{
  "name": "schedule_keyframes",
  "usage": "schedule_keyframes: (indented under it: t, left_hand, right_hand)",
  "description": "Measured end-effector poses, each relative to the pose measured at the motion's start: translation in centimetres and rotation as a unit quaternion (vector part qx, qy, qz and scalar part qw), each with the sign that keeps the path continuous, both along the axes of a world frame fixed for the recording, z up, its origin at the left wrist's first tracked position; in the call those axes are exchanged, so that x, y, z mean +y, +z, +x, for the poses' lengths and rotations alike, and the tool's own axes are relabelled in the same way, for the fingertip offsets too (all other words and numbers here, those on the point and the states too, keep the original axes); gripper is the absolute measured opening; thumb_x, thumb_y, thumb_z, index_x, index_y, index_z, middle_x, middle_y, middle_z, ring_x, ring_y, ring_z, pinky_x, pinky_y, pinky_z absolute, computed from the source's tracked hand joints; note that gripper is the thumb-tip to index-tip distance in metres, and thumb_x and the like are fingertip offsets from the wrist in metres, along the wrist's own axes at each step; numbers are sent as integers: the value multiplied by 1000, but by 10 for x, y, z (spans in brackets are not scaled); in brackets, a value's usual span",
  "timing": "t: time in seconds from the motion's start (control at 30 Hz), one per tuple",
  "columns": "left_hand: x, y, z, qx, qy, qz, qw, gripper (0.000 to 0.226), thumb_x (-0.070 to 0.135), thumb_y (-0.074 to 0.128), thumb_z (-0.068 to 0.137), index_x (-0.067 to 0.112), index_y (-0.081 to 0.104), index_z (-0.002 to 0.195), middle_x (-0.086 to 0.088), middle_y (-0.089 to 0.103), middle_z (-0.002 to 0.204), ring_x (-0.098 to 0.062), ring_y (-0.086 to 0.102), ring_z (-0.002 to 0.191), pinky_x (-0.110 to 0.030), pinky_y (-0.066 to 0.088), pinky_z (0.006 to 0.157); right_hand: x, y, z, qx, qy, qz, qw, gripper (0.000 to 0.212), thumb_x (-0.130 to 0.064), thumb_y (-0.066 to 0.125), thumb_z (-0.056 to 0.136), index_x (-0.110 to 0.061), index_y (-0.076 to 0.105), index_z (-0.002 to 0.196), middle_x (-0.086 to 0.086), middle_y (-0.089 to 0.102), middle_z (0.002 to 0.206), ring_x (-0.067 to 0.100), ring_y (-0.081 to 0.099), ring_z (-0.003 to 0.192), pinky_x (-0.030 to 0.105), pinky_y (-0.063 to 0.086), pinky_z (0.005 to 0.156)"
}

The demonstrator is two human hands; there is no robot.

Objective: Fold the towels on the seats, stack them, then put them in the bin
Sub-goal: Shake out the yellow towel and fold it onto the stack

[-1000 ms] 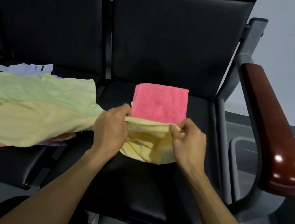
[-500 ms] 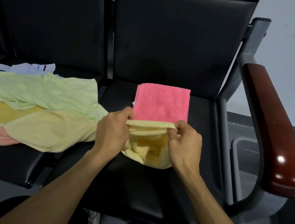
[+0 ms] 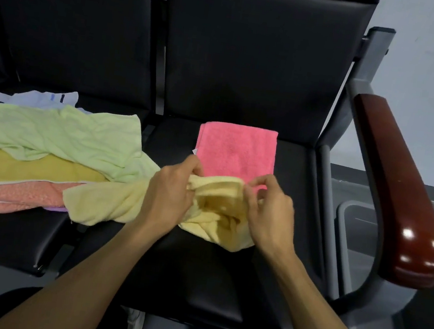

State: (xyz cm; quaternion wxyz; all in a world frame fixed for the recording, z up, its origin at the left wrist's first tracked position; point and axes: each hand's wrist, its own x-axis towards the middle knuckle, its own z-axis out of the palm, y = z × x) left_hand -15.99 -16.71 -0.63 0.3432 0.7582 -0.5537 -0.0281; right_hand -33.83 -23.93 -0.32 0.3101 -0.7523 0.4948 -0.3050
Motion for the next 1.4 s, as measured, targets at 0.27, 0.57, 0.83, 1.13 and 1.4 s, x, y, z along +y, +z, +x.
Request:
schedule_keyframes:
  t: [0.27, 0.57, 0.83, 1.13, 1.4]
  left_hand:
    - [1, -3, -6, -4, -9, 30, 1000, 35, 0, 69, 81, 24, 47, 95, 5, 61, 76, -19, 61, 68, -45, 52, 60]
    - [6, -1, -13, -16, -37, 54, 998, 23, 6, 68, 80, 21, 58, 93, 3, 63, 72, -24, 61, 67, -43, 50, 59]
    - [7, 6, 2, 12, 28, 15, 999, 25, 11, 66, 83, 20, 54, 103, 3, 61, 74, -23, 59, 68, -40, 48, 58]
    - [1, 5, -4, 277, 17, 14, 961, 4, 16, 63, 94, 19, 66, 94, 4, 70, 87, -8, 67, 82, -27, 54, 72]
    - [-2, 3, -12, 409, -24, 37, 912, 29, 0, 53, 96, 21, 66, 111, -3, 74, 103, -23, 71, 100, -57, 54, 94]
  right_hand:
    - [5, -2, 6, 47, 27, -35, 998, 11, -11, 55, 90, -20, 56, 84, -3, 63, 67, 15, 60, 62, 37, 49, 54]
    - [12, -8, 10, 104, 160, -16, 981, 41, -28, 65, 90, -29, 52, 129, -6, 67, 76, 13, 63, 69, 35, 50, 63]
    - [-12, -4, -5, -8, -54, 65, 996, 21, -10, 49, 88, -11, 65, 74, 5, 65, 68, 22, 62, 67, 36, 45, 54]
    - [-10, 3, 1, -240, 3, 356, 903, 38, -16, 72, 90, -31, 60, 123, 15, 69, 92, 22, 70, 82, 41, 60, 77]
    - [-9, 11, 2, -357, 104, 447, 813, 32, 16, 44, 94, 3, 72, 104, 18, 68, 100, 23, 69, 90, 26, 60, 75]
